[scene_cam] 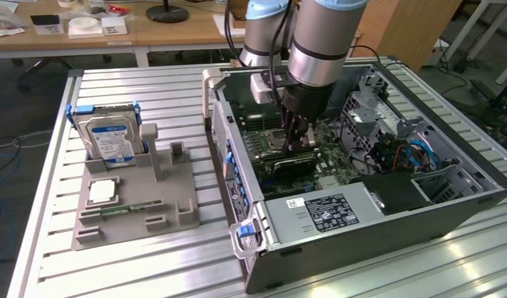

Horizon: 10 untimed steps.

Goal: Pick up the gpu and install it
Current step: 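Press down on the gpu until it lock into place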

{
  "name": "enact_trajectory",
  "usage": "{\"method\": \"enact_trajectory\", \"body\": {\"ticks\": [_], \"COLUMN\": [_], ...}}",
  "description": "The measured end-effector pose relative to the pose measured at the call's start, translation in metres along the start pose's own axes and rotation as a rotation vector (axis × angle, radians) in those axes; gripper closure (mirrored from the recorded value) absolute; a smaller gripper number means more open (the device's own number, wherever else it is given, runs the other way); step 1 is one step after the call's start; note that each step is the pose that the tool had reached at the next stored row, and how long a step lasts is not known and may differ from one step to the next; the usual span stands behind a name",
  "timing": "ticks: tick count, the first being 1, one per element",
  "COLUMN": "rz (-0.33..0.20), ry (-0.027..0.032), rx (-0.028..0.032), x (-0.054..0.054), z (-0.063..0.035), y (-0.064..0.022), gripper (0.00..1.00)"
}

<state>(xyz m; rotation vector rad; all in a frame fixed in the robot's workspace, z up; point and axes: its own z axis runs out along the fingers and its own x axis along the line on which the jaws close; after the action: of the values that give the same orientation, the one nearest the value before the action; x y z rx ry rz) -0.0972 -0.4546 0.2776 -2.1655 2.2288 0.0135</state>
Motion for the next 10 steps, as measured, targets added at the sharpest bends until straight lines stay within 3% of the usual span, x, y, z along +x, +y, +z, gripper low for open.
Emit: {"method": "enact_trajectory", "body": {"ticks": [10], "rz": [0.0], "ry": [-0.0001], "rx": [0.0001], "x": [0.001], "z": [0.0025], "y": [0.0], "gripper": [0.89]}}
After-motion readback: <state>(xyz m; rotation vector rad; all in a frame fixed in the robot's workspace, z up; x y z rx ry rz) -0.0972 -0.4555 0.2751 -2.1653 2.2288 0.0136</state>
